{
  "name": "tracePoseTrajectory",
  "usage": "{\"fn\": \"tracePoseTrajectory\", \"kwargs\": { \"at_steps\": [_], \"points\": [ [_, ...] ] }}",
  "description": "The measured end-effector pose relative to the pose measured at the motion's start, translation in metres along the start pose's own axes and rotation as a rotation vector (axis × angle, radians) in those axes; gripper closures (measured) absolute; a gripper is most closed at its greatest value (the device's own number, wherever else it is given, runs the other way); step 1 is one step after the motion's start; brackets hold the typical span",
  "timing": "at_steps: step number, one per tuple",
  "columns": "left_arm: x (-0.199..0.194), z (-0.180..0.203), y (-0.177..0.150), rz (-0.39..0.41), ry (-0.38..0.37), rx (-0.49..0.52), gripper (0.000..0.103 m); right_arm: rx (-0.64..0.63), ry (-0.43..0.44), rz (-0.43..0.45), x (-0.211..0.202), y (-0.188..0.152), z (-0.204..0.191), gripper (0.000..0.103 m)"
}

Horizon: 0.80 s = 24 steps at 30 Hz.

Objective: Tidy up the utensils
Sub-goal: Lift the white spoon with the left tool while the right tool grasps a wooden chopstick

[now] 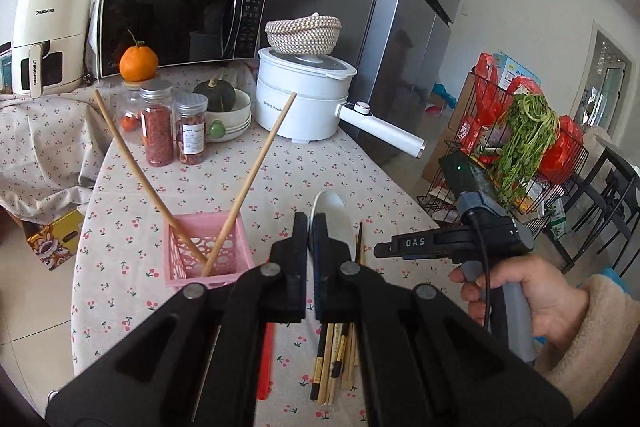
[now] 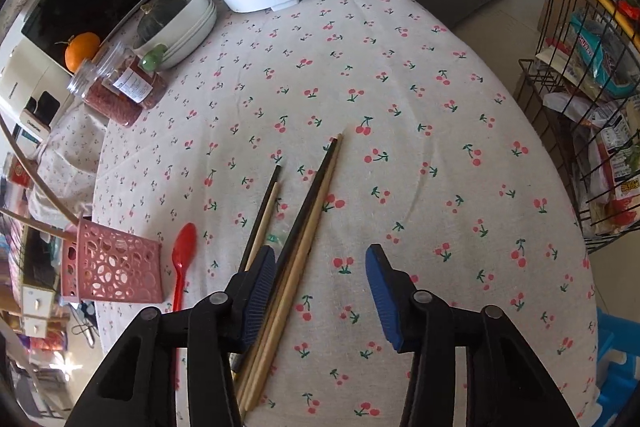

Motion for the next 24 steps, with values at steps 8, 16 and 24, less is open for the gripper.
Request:
{"fn": "tracePoseTrajectory", "kwargs": {
  "at_steps": [8,16,24],
  "points": [
    [-0.005,-0.017,0.001,-0.025,0.021,-0.037,0.1,0.032,-0.022,-0.039,0.038,0.005,-0.022,0.085],
    [-0.009,-0.028,0.005,-0.023,0.05,-0.034,0.1,-0.056,-0.118,-0.048,0.049,0.004,-0.033,0.094],
    [-0.012,-0.034,0.012,0.004,0.068,-0.044,0.1,-0.058,-0.13,-0.083,0.039,0.001,-0.019,0.098]
  ]
}}
Point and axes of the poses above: each gripper's, at about its wrist camera, not at the fingertips, and x roughly the way its jaws point, z to its right, y to its top, the point moved 4 cm from there along x, roughly the way its jaws point, and after that the axes turned 14 degrees about z, right-handed, at the moved point
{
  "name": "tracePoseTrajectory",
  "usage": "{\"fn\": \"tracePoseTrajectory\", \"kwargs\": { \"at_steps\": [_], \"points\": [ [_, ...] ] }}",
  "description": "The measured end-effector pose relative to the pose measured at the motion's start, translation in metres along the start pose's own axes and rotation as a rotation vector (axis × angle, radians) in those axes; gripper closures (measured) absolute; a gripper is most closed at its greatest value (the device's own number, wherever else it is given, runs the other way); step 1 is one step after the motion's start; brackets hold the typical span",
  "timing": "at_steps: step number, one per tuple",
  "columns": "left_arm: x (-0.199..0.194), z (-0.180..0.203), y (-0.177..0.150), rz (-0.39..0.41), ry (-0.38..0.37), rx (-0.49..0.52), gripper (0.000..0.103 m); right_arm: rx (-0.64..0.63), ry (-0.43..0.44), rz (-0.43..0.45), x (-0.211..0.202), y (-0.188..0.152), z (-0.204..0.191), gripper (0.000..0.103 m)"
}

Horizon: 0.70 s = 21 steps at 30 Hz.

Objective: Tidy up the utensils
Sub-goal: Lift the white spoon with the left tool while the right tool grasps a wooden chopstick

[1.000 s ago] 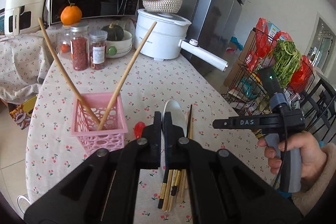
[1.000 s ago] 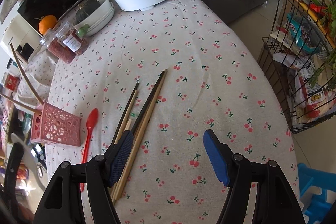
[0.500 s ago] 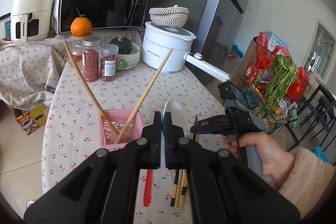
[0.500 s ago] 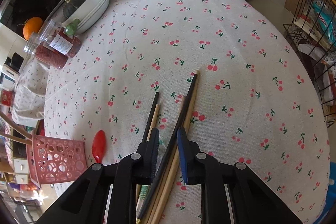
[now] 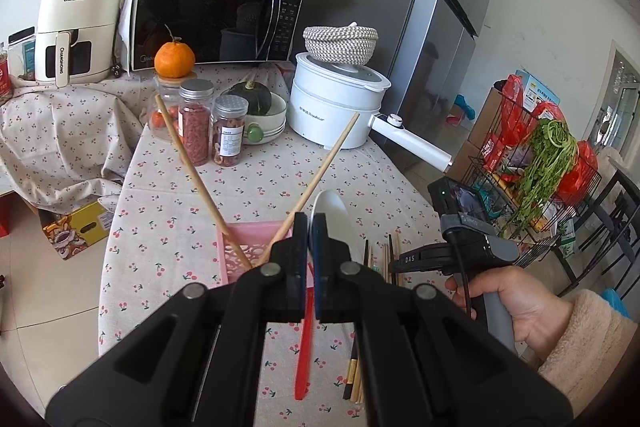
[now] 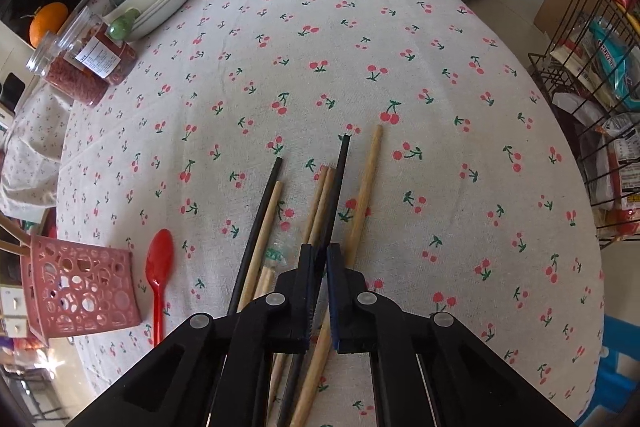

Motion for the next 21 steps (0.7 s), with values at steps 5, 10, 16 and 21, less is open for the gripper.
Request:
{"fn": "tracePoseTrajectory", "kwargs": {
  "at_steps": [5,10,16,21],
  "points": [
    [0.0,0.0,0.001,0.003,0.005,0.004,0.1,-0.002,0.0,0.018,-0.014,0.002,0.012,0.101],
    [0.001,0.0,0.003,0.012,0.011,-0.001,0.1,0.012,-0.021,0.039,-0.018,0.005,0.026,0.094],
    [0.002,0.002,0.004,0.022,0.016,0.011,0.1,0.006,-0.052,0.008,0.0,0.002,0.026,0.083],
    [0.002,-0.002,0.011,0.048,0.04,0.026,0.1,-0.142,-0.146,0.031,0.007,-0.004,0.005,0.092]
  ]
}}
Point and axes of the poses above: each gripper's, at about its wrist camera, not at the fingertips, and x roughly the way its jaws point, z to its right, y to its top, the point moved 4 cm from there along x, roughly the way its jaws point, and after that the axes turned 14 degrees about z, right-handed, at the moved point
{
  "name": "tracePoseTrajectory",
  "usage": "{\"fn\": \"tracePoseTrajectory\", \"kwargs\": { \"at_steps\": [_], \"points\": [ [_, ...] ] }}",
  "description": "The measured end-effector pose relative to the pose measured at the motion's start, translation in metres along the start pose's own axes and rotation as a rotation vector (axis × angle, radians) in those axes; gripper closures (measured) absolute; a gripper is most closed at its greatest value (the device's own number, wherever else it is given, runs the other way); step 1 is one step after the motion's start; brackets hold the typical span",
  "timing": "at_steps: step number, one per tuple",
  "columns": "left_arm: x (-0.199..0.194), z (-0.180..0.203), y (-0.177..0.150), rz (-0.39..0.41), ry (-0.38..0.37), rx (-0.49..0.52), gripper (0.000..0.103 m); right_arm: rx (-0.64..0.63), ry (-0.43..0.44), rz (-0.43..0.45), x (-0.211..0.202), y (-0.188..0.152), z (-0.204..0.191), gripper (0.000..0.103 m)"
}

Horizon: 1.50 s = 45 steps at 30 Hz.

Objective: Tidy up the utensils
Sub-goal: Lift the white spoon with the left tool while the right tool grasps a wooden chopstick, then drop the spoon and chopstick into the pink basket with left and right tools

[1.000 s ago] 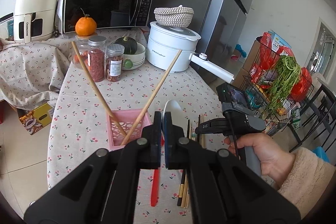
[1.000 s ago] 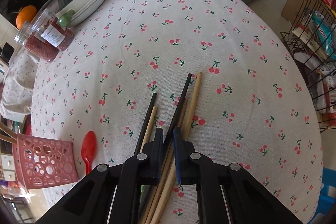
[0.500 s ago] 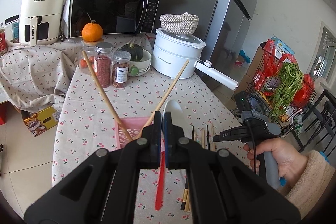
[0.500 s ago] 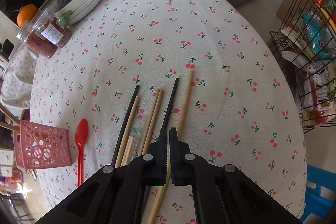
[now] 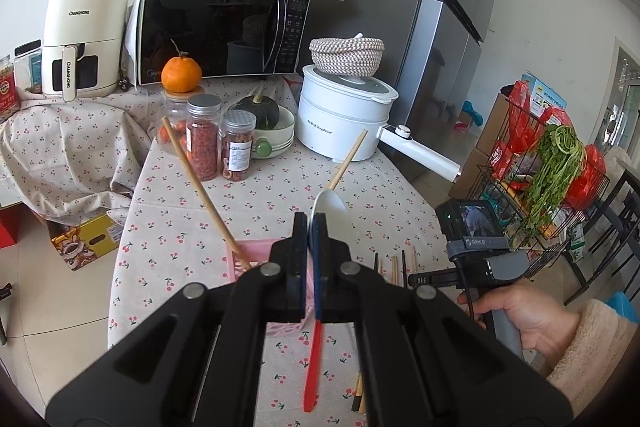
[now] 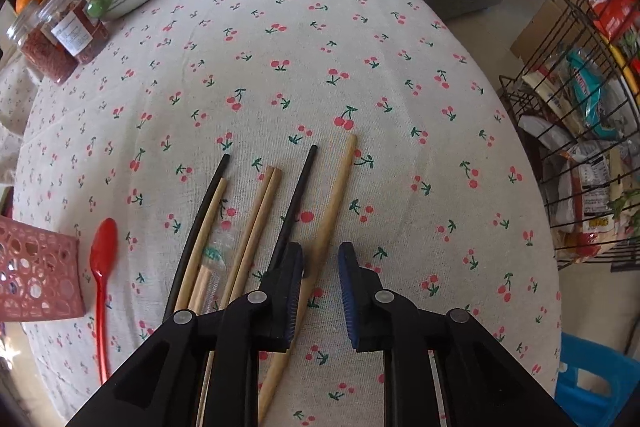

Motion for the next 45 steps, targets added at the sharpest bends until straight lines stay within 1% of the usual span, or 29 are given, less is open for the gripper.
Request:
{"fn": "tracePoseTrajectory", "kwargs": {
  "at_steps": [2,6,9,12,16,19,24,27,28,29,31,34,36,38,40,42,44,45],
  "points": [
    [-0.001,-0.004,0.007,0.034,0.022,0.003,0.1,0.001,0.006,0.001,0.0,-0.001,-0.003,0.094],
    [-0.005,-0.013,0.022,0.148,0.092,0.016,0.1,0.094,0.05,0.019,-0.007,0.0,0.008,0.097],
    [-0.002,-0.019,0.028,0.229,0.15,0.025,0.1,0.141,0.099,0.086,-0.029,0.009,0.017,0.097],
    [0.006,-0.024,0.029,0.284,0.21,0.04,0.1,0.162,0.146,0.16,-0.056,0.016,0.02,0.097],
    [0.018,-0.026,0.024,0.336,0.285,0.09,0.1,0.163,0.185,0.252,-0.088,0.021,0.022,0.097],
    [0.026,-0.027,0.018,0.346,0.314,0.115,0.1,0.163,0.198,0.312,-0.109,0.023,0.021,0.097],
    [0.04,-0.029,0.003,0.311,0.337,0.137,0.1,0.189,0.226,0.401,-0.135,0.028,0.025,0.097],
    [0.05,-0.034,-0.005,0.247,0.341,0.132,0.099,0.205,0.252,0.442,-0.149,0.031,0.025,0.097],
    [0.053,-0.036,-0.006,0.22,0.338,0.122,0.095,0.207,0.261,0.454,-0.154,0.032,0.023,0.097],
    [0.056,-0.038,-0.007,0.186,0.326,0.106,0.083,0.208,0.271,0.468,-0.159,0.032,0.022,0.097],
    [0.06,-0.042,-0.01,0.109,0.31,0.07,0.069,0.206,0.298,0.495,-0.171,0.034,0.017,0.097],
    [0.052,-0.044,-0.008,0.061,0.28,0.036,0.068,0.2,0.341,0.543,-0.19,0.035,0.009,0.097],
    [0.044,-0.042,-0.006,0.043,0.258,0.036,0.065,0.194,0.374,0.573,-0.204,0.036,0.0,0.097],
    [0.034,-0.042,-0.003,0.031,0.243,0.036,0.053,0.188,0.405,0.606,-0.217,0.036,-0.009,0.097],
    [0.023,-0.044,0.0,0.012,0.223,0.029,0.049,0.181,0.429,0.643,-0.229,0.037,-0.018,0.097],
    [0.015,-0.048,0.0,-0.023,0.204,0.011,0.046,0.175,0.453,0.682,-0.241,0.038,-0.029,0.097],
    [0.01,-0.053,-0.002,-0.066,0.191,-0.009,0.04,0.172,0.473,0.718,-0.25,0.039,-0.038,0.097],
    [0.008,-0.056,-0.004,-0.084,0.187,-0.02,0.039,0.172,0.483,0.735,-0.253,0.039,-0.043,0.097]
  ]
}}
Point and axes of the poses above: each gripper's, at about its wrist camera, not at the fingertips, and x roughly the way its jaws point, z to its right, y to its top, the point moved 4 cm from there along x, roughly the way its jaws point, and after that the axes turned 14 degrees about z, right-handed, at the moved point
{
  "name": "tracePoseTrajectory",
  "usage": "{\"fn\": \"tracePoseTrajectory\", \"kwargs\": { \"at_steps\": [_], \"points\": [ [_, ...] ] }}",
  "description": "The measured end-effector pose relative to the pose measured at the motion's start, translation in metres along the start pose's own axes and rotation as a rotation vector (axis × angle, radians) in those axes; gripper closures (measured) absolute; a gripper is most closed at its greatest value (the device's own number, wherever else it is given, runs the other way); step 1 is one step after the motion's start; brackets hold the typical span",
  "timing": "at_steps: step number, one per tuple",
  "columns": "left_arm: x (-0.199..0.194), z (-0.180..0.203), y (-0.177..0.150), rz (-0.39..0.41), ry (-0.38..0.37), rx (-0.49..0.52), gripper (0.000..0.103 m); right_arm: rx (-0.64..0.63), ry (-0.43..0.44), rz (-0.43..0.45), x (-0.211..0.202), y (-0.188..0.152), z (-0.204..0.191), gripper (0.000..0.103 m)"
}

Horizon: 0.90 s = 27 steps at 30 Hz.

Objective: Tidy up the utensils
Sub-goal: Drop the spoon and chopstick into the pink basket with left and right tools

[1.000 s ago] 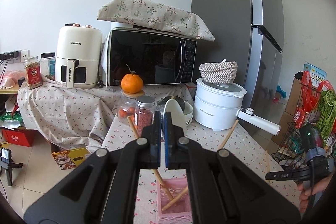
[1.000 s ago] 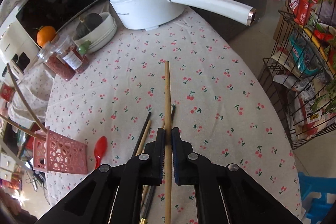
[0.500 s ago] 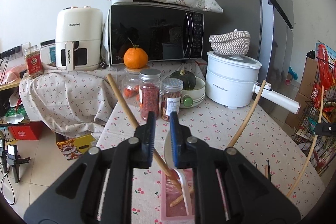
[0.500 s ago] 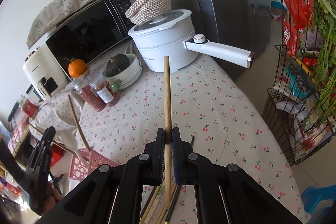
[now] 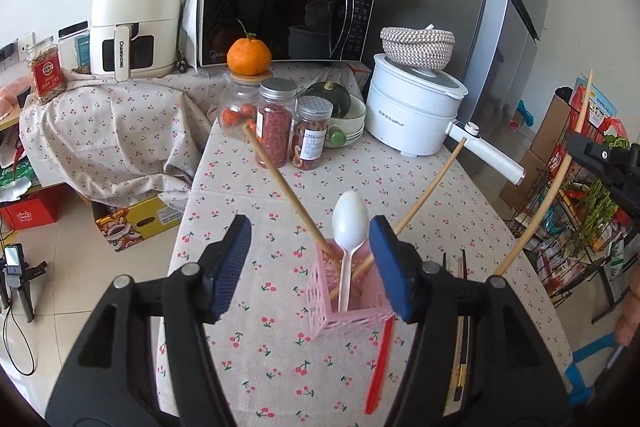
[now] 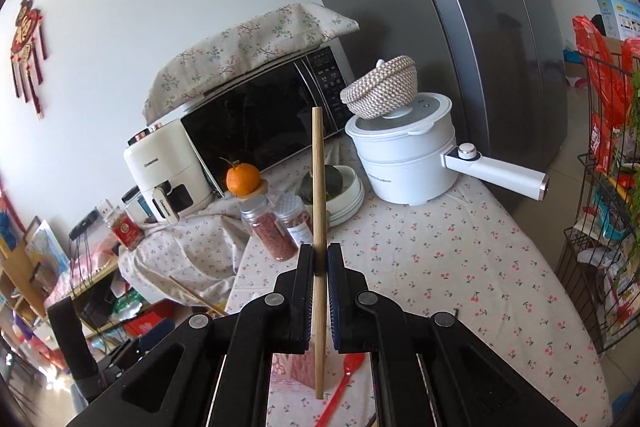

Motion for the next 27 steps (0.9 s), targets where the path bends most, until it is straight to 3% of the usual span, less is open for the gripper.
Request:
{"fn": "tracePoseTrajectory", "kwargs": {
  "at_steps": [9,17,24,25,27],
  "points": [
    [0.0,-0.019,-0.025,-0.144,-0.005,0.003,0.036,-0.001,0.066,0.073,0.026,-0.015,-0.046,0.097],
    [0.011,-0.041,-0.037,-0.244,0.039,-0.014,0.036,-0.072,0.07,-0.005,0.069,-0.06,-0.073,0.096],
    [0.011,-0.042,-0.042,-0.265,0.031,-0.011,0.036,-0.063,0.032,-0.1,0.093,-0.085,-0.066,0.095],
    [0.011,-0.042,-0.042,-0.267,0.028,-0.009,0.036,-0.063,0.03,-0.107,0.094,-0.086,-0.064,0.094],
    [0.011,-0.04,-0.042,-0.27,0.019,-0.003,0.036,-0.06,0.032,-0.11,0.093,-0.084,-0.062,0.082]
  ]
}}
Point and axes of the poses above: each gripper's, at about its wrist camera, not at the fingertips, and x roughly the way its jaws point, z to its right, y to its top, the point moved 4 cm from there along x, roughly the way its jaws point, and after that the axes turned 14 degrees about z, right-handed, at the moved point
